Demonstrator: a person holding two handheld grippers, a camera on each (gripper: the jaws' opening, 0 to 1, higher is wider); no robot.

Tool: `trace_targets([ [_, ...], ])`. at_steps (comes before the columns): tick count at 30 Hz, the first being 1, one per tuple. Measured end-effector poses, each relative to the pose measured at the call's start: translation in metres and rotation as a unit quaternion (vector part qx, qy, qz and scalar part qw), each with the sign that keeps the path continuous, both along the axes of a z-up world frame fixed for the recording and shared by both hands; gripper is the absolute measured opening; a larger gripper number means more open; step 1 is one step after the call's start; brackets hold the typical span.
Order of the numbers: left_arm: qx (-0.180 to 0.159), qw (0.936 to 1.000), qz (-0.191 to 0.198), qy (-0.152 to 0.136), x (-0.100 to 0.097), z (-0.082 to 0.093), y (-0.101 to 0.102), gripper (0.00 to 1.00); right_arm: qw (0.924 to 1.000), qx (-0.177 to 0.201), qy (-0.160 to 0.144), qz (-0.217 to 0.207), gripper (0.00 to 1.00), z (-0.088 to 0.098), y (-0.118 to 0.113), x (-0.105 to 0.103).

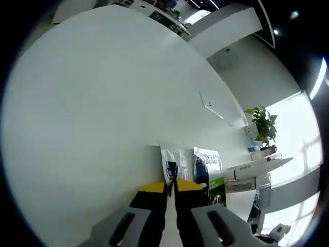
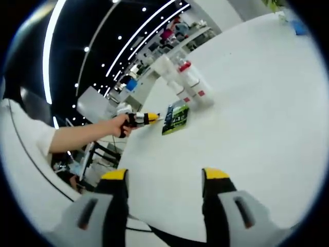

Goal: Arrange the skincare products in the storage area until every visible bottle or jar stands upright without overlapping.

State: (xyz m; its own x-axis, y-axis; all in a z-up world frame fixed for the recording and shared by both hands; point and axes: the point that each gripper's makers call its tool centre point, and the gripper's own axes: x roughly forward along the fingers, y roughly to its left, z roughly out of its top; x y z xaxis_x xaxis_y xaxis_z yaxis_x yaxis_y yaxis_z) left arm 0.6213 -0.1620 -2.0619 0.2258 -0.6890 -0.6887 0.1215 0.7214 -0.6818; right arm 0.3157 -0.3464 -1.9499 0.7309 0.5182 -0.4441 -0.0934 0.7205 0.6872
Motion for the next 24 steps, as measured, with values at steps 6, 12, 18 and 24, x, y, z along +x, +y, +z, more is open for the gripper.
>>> trace_targets([
  [6,0.007,1.0,0.0,0.001,-0.003,0.001,0.0,0.06,1.0,-0.001,-0.005,-0.003,0.56,0.003,-0.001,-0.001],
  [12,0.019,0.9998,-0.003,0.005,-0.006,0.003,0.004,0.09,1.0,0.0,-0.007,-0.007,0.56,0.003,-0.002,-0.004],
  [18,0.028,0.9996,-0.001,-0.001,-0.007,0.005,0.007,0.13,0.9999,0.001,-0.009,-0.011,0.56,0.002,-0.001,-0.009],
  [24,0.04,0.9991,0.005,-0.014,-0.007,0.008,0.013,0.19,0.9999,0.001,-0.011,-0.012,0.56,0.002,-0.001,-0.012],
])
